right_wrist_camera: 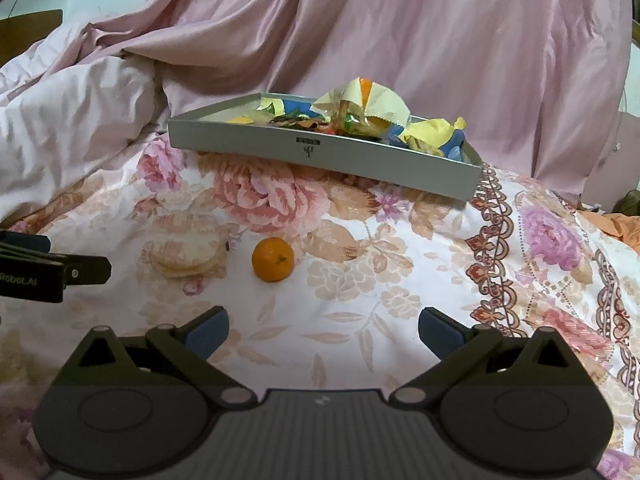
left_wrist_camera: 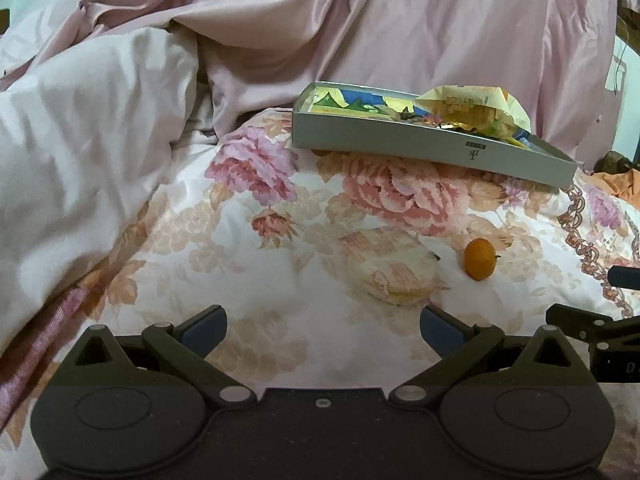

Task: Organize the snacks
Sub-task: 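Withdraw both open grippers from the tray toward the orange and round pastry, then lower the right gripper around the orange and close it while the left approaches the pastry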

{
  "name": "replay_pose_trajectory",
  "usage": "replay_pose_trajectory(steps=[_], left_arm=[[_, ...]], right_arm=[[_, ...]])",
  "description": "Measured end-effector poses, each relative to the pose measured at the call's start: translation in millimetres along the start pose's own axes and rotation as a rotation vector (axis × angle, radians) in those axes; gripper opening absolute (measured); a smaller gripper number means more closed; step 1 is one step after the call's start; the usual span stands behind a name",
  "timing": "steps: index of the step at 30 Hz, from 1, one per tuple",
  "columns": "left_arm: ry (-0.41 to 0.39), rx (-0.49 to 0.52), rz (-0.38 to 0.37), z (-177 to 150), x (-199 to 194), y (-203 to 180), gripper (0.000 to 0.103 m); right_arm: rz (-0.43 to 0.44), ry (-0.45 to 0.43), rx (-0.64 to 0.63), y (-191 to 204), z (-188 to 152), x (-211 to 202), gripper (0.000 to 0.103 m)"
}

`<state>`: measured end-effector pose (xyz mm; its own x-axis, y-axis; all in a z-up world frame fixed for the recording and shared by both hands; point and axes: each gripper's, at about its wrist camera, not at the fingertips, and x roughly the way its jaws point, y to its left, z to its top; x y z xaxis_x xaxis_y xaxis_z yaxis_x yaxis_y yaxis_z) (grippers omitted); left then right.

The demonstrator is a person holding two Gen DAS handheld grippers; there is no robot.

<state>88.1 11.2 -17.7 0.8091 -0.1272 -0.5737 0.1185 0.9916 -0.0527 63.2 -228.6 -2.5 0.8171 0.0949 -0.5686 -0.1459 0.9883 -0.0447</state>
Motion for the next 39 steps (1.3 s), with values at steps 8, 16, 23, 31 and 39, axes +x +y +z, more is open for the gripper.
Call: replay_pose_trajectory(steps=[8,16,23,31,39], left_arm=[[0.0,0.002,-0.017,-0.3,6.3,1.3,0.102],[0.006,0.069,0.005,-1.8,13.5,-2.5,0.102],[0.023,0.092,-0.014,-5.5,22.4,-5.7,0.102],[-0.036,0.144,-0.046,12.9,38.7,-6.5,0.102],[-0.102,0.247,-0.173,28.4,55.0,-10.5,0.102]], right_arm=[[0.012,0.003,-0.036,1.2,4.8,17.2,0.103],[0.076,0.004,-0.106,-3.4,5.6,40.2,0.103],[0.155,0.053,-0.116,-7.0,15.1,69.9,0.103],[0.223,0.059,-0.154,-4.9,28.1,96.7,0.092],[0.232,0.058,-0.179,0.5,37.3,104.0,0.078]])
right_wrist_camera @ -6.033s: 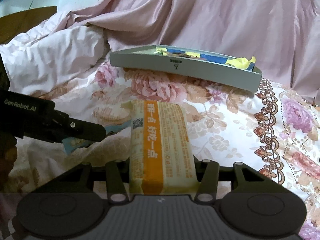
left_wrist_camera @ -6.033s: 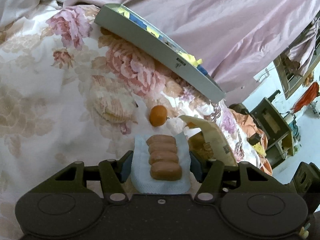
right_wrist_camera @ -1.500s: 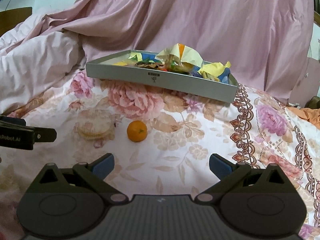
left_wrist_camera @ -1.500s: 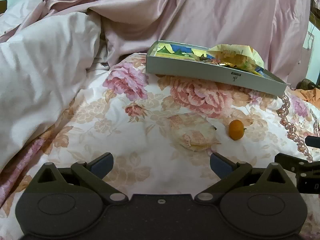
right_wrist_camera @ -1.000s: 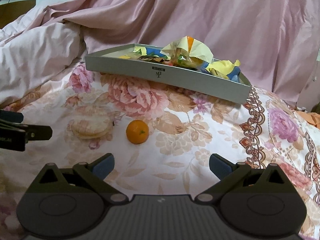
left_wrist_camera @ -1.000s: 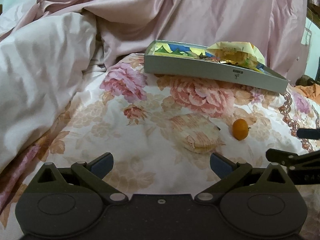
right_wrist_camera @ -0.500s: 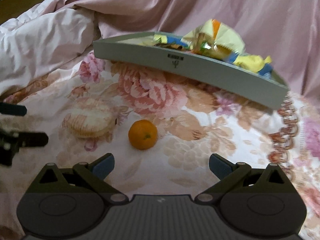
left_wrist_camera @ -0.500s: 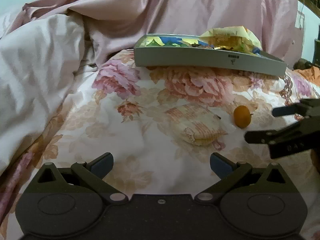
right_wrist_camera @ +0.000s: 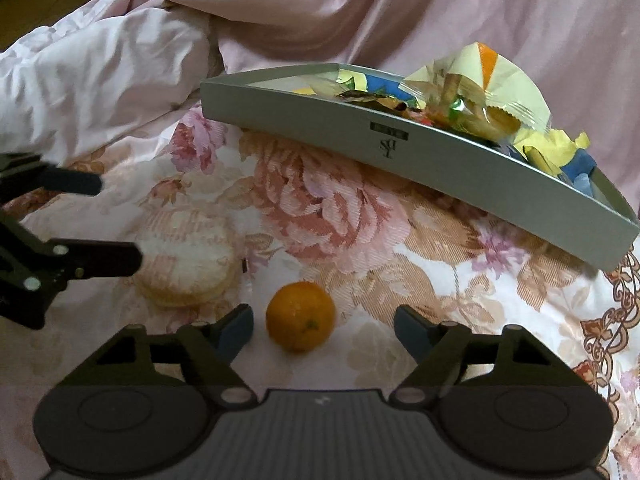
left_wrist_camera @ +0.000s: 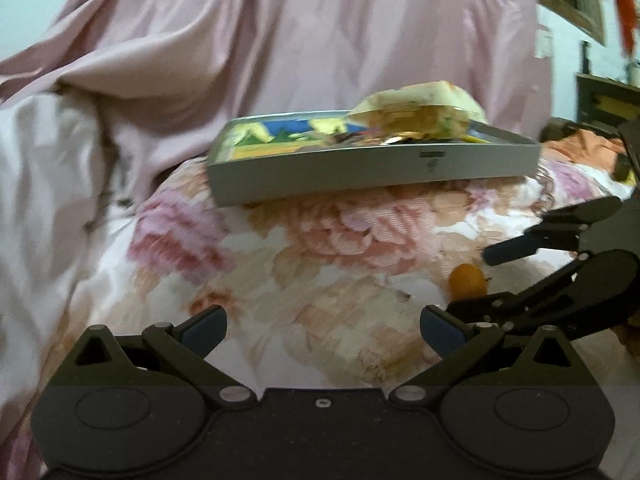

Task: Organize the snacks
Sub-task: 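Lower the right gripper around the orange and close it while the left approaches the pastry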

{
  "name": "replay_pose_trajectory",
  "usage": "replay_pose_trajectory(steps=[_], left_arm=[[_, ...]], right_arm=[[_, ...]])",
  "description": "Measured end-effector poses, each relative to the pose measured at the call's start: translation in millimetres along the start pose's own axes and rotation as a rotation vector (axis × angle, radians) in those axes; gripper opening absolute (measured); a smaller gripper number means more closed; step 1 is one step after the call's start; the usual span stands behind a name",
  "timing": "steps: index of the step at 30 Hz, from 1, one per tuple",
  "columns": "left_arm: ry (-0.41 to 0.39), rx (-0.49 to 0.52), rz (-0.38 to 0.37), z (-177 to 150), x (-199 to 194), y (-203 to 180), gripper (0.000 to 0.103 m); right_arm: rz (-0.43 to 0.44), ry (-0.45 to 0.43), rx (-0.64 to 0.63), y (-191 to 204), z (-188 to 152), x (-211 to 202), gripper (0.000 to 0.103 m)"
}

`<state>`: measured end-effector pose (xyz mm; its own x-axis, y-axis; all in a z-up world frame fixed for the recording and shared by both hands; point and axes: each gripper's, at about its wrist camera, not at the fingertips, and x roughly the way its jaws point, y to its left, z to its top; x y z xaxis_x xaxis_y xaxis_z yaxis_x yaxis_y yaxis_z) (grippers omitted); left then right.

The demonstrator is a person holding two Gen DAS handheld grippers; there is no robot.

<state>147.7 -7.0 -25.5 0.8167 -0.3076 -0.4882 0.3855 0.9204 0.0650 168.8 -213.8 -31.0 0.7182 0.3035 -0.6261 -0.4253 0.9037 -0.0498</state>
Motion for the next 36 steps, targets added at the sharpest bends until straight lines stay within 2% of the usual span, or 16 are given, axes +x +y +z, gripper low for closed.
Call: replay_pose_trajectory(steps=[4,7,16,26,29,36], left_arm=[[-0.027,0.062,-0.047,-3.7,4.7,-4.0,0.102],[-0.02,0.091,-0.085,-5.4,11.1,-3.3,0.102],[0.039,0.052,-0.109,-7.3,30.6,6.2,0.102],[0.078,0.132,-0.131,-8.9,41.5,-5.6,0.102],[0.102,0.145,-0.098,-9.4,46.1,-8.7,0.102],[0.097,0.14,-0.105,-9.9,45.5,-8.1,0.1]], right_arm=[[0.011,0.003,-0.012,2.1,0.6,-0.8,0.067],[0.033,0.006,-0.016,4.0,1.5,0.3,0.063],[0.051,0.018,0.016,3.4,3.3,5.2,0.054],[0.048,0.023,0.042,5.7,3.4,2.0,0.04],[0.046,0.025,0.048,5.1,2.9,0.5,0.04],[0.04,0.028,0.06,6.1,2.8,0.4,0.04]])
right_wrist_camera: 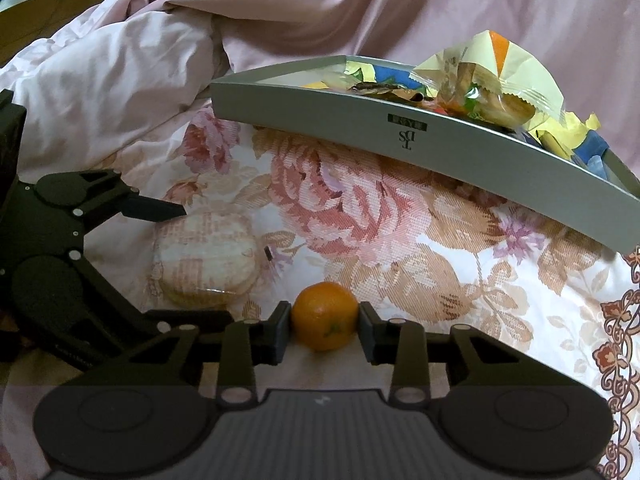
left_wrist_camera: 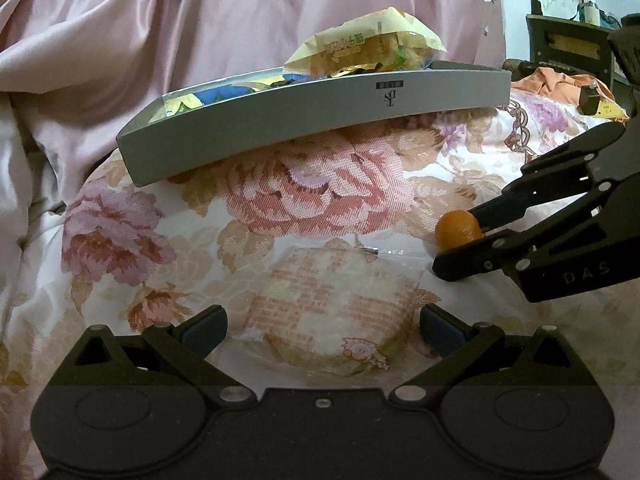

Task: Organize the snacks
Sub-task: 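Lower the right gripper around the orange and close it while the left approaches the pastry, then grasp the round wrapped pastry with the left gripper while the right holds the orange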

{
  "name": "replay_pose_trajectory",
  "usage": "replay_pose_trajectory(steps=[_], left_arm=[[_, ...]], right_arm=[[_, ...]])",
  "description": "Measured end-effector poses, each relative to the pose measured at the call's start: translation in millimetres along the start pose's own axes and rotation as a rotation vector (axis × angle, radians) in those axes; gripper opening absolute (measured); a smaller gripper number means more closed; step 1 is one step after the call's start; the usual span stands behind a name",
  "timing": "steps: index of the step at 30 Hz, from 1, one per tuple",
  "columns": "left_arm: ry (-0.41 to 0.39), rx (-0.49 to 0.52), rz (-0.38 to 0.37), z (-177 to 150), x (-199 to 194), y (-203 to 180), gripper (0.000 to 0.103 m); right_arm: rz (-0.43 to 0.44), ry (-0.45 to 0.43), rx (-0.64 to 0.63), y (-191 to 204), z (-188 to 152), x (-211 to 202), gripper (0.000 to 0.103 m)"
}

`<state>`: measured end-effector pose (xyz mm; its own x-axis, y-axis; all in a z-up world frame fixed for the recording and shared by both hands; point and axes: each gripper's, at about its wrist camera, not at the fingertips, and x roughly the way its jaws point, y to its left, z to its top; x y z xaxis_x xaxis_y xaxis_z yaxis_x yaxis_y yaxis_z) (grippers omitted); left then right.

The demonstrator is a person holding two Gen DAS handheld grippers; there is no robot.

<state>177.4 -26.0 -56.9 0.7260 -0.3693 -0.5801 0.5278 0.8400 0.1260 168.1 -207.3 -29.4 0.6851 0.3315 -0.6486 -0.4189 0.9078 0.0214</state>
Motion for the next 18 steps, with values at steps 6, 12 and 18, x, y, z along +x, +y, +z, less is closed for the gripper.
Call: replay_pose_trajectory(steps=[6,12,18], left_arm=[[-0.023,0.015,-0.022,-1.1,-2.8,-2.2,0.086],[-0.035,0.036,-0.023,-0.6,-4.6,-5.8,0.077],[-0.021,0.004,-0.029,1.8,-4.8,-4.4,0.077]], right_arm=[[0.0,0.001,0.009,-0.3,-0.7,0.4,0.04],[-0.005,-0.002,0.021,0.4,-0.9,0.0,0.039],[-0.008,0.001,0.032,-0.3,-4.6,-4.7,0.039]])
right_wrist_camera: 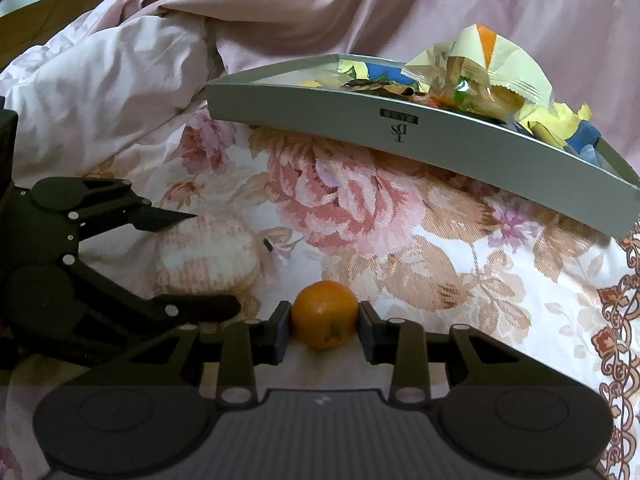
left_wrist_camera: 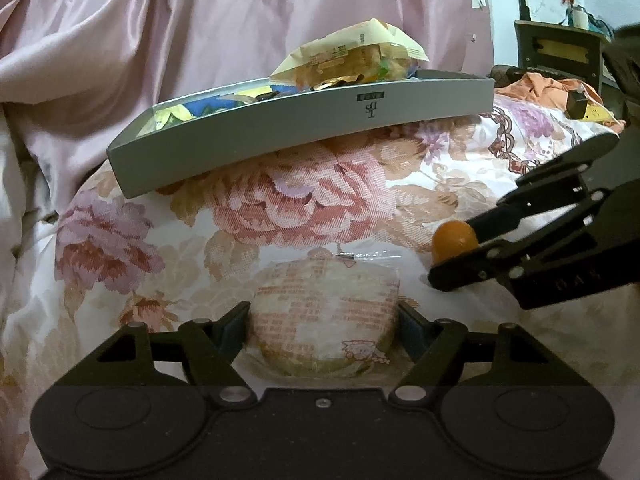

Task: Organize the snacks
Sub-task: 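Grasp the round wrapped pastry with the left gripper while the right holds the orange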

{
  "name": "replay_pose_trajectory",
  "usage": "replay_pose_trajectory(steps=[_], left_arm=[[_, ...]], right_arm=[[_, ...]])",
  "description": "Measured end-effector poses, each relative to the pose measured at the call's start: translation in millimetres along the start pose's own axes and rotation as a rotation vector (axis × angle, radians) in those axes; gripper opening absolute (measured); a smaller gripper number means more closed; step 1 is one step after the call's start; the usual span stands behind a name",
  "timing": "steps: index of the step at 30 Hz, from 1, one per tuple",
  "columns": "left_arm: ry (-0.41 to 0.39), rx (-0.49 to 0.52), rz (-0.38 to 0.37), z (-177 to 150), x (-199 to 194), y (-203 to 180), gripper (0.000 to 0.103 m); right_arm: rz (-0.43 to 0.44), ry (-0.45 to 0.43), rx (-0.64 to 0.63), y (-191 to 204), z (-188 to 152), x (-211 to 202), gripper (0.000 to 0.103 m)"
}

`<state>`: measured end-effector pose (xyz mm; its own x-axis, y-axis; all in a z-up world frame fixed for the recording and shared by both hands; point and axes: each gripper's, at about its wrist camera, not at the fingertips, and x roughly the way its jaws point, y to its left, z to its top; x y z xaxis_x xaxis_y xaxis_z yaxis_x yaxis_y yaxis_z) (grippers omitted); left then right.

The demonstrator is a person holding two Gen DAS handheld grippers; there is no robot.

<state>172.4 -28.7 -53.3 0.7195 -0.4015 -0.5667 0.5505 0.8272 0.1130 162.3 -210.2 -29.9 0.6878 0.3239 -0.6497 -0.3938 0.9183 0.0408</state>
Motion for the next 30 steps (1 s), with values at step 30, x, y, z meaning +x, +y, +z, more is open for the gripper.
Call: replay_pose_trajectory(steps=[30], left_arm=[[-0.15,-0.33,0.047,18.6,-52.9,-30.2,0.077]], right_arm=[[0.0,-0.111,0.057,-13.1,-18.7,-77.9,0.039]])
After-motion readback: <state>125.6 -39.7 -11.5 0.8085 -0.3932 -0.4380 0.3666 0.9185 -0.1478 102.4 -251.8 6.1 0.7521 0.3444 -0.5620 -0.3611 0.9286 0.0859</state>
